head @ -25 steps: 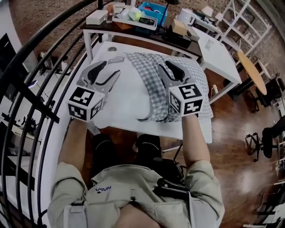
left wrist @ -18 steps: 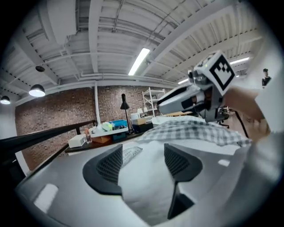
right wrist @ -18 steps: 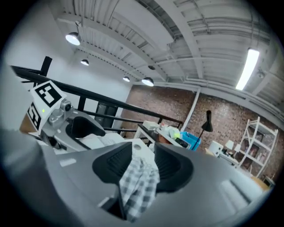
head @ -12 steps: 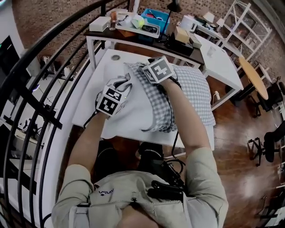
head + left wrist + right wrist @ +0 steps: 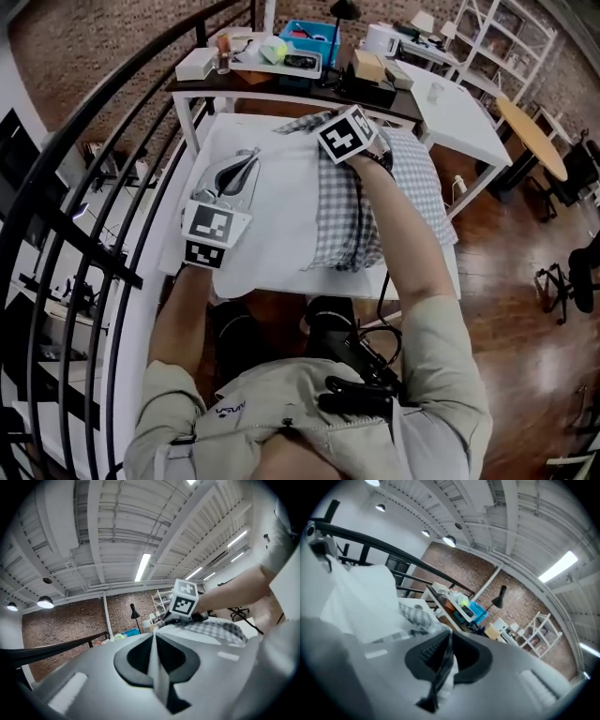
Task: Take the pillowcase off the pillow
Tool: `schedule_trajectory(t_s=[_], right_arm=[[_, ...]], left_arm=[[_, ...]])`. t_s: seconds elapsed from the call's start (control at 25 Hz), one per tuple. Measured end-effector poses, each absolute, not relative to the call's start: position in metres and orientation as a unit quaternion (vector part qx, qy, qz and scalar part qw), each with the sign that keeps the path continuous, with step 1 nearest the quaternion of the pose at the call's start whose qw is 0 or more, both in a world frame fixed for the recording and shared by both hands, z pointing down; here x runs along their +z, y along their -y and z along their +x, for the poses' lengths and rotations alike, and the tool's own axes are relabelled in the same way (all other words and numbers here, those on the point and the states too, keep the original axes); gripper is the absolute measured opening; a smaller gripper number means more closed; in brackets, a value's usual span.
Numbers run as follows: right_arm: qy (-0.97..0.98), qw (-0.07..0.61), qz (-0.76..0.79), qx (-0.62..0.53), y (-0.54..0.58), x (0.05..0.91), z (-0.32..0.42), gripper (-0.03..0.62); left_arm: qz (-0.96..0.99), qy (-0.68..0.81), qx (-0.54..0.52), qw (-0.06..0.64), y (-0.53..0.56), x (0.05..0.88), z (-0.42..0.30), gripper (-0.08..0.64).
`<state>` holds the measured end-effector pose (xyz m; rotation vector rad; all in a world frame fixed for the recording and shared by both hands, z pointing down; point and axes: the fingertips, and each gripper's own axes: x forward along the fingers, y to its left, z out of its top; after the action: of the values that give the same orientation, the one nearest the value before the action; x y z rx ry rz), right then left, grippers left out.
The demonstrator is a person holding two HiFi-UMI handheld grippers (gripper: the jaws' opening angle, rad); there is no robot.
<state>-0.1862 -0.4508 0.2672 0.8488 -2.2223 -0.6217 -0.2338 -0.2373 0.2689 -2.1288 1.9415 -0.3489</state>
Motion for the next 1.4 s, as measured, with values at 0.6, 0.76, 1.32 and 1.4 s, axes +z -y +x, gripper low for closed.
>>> schedule_trajectory(t_s=[0.6,0.76,1.32,1.4], right_arm=[[0.810,0.346,0.448,-0.152,0.516,0.322,-0.038,0.028],[0.872,0.253,0.393,-0.147,0.495,0.293,-0.062,0.117],[0.951,0.118,0.275,-0.077,0.264,0.321,-0.040,0.183],[0.949,0.143,0.274,-0.070,0.243,0.350,-0.037,0.198]], left_arm=[[-0.699,-0.706,-0.108,0.030,0.277,0.349,-0.272,0.017],[-0.704,-0.696,-0.131,0.046,0.284,0.337,-0.262,0.049],[-0.778,-0.599,-0.176,0.070,0.225,0.360,-0.157,0.303],[-0.781,-0.595,-0.181,0.059,0.224,0.376,-0.152,0.295]])
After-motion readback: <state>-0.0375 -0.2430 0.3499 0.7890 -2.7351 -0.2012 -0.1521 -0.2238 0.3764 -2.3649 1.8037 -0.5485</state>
